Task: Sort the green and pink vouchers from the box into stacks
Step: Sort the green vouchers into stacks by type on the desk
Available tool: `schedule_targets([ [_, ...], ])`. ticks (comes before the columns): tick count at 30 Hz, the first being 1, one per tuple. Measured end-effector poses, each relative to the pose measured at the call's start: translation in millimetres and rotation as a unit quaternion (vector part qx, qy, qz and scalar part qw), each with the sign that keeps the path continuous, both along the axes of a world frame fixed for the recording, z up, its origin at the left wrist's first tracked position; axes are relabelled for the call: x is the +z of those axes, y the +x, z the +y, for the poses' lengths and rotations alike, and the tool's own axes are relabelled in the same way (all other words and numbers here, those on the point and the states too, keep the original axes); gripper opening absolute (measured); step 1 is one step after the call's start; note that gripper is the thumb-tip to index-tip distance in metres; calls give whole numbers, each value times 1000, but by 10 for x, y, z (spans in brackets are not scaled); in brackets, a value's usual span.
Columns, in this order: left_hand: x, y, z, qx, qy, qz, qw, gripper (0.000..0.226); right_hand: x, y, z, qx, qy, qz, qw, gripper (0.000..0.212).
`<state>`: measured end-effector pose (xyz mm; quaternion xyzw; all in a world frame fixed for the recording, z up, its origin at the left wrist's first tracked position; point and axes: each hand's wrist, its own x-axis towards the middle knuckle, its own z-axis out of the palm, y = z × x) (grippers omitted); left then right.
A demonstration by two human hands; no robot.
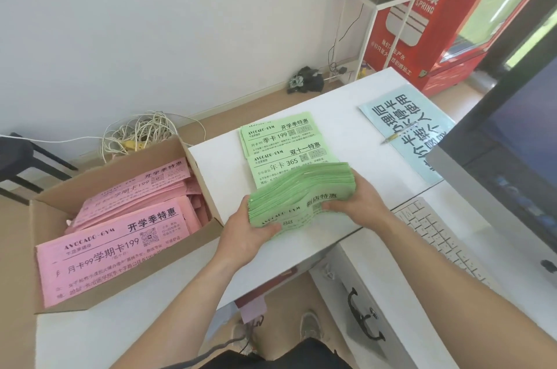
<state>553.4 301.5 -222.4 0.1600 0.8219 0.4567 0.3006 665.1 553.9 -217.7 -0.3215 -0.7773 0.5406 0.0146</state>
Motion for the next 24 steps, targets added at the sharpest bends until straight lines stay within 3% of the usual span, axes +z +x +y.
schedule_targets([
  [9, 815, -577, 613, -48, 41, 64, 996, 76, 1068, -452, 377, -69, 115, 18, 991, 66],
  [12, 983, -784, 820, -57, 63, 32, 996, 58, 1229, -620, 497, -86, 138, 10, 987, 67],
  [18, 985, -1124, 1369, -80, 70, -57, 993, 45, 1255, -908, 985, -111, 138, -25, 984, 68],
  [24, 625, -1365, 2183, -27, 54, -162, 985, 32, 1100, -1357, 1681, -128, 119, -108, 979, 58],
])
